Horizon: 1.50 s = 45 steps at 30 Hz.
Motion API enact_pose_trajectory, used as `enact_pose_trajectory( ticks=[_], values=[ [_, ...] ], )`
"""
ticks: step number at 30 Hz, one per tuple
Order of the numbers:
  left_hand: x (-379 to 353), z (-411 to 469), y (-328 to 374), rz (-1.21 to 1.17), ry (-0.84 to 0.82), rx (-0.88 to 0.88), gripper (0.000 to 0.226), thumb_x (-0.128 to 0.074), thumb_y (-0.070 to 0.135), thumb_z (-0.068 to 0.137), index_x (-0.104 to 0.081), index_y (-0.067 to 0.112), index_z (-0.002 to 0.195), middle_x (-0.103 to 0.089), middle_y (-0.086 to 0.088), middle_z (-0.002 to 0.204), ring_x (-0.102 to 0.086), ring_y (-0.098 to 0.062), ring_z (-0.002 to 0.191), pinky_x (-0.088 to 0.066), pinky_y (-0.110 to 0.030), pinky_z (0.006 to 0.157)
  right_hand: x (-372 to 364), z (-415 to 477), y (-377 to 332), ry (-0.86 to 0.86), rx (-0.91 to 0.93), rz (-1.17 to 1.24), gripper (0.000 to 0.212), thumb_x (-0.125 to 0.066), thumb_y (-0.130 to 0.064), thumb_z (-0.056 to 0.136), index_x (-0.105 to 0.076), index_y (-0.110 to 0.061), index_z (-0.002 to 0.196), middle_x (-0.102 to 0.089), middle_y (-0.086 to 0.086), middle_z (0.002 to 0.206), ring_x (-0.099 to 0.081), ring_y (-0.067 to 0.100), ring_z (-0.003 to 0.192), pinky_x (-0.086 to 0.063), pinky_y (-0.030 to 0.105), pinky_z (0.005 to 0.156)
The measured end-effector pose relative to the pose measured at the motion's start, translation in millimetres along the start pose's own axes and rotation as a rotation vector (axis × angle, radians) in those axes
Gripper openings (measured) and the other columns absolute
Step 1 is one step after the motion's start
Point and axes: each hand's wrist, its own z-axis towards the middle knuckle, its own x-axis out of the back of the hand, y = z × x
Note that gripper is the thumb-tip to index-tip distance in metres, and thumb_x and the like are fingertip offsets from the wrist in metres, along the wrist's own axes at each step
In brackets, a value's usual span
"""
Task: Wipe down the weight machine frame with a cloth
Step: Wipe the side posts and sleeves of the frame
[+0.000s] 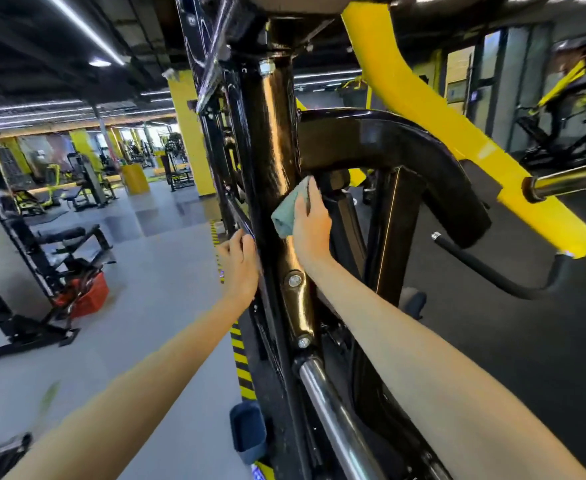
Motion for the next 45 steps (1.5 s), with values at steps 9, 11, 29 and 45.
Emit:
enact_pose_trajectory(
  ticks=[9, 11, 29, 45],
  values=[
    [-3, -31, -53, -0.026, -0.068, 0.059, 0.039, -0.034, 0.034, 0.103, -0.04, 0.016, 0.137, -0.029, -0.004, 0.12, -0.033, -0.021, 0.125, -0.025, -0.024, 0.104, -15, -68, 73, 0.258, 0.31, -0.426, 0.029, -0.06, 0.009, 0.084, -0.06, 0.0, 0.112, -0.048, 0.015, 0.129, -0.041, 0.026, 0.118, -0.043, 0.033, 0.096],
    [1, -30, -58, -0.021, -0.039, 0.025, 0.038, -0.035, 0.033, 0.103, -0.042, 0.015, 0.135, -0.031, -0.007, 0.12, -0.035, -0.02, 0.121, -0.028, -0.028, 0.106, -22, -56, 59, 0.211, 0.412, -0.541, 0.024, -0.064, 0.005, 0.082, -0.062, 0.0, 0.106, -0.051, 0.013, 0.119, -0.042, 0.024, 0.108, -0.048, 0.03, 0.08],
    [-19, -11, 44, -0.016, 0.251, -0.208, 0.048, -0.039, 0.03, 0.101, -0.03, 0.01, 0.144, -0.024, -0.005, 0.138, -0.031, -0.014, 0.124, -0.027, -0.026, 0.105, -9, 43, -59, 0.131, 0.622, -0.469, 0.033, -0.052, 0.009, 0.089, -0.058, -0.004, 0.119, -0.053, 0.009, 0.123, -0.048, 0.02, 0.118, -0.045, 0.03, 0.096],
    [-37, 11, 113, 0.021, 0.515, -0.134, 0.045, -0.032, 0.032, 0.103, -0.035, 0.011, 0.142, -0.029, -0.005, 0.129, -0.036, -0.026, 0.119, -0.035, -0.04, 0.104, 15, 74, -98, -0.15, 0.443, -0.066, 0.031, -0.049, 0.015, 0.085, -0.064, -0.002, 0.106, -0.063, 0.004, 0.093, -0.059, 0.007, 0.084, -0.045, 0.013, 0.081]
  ],
)
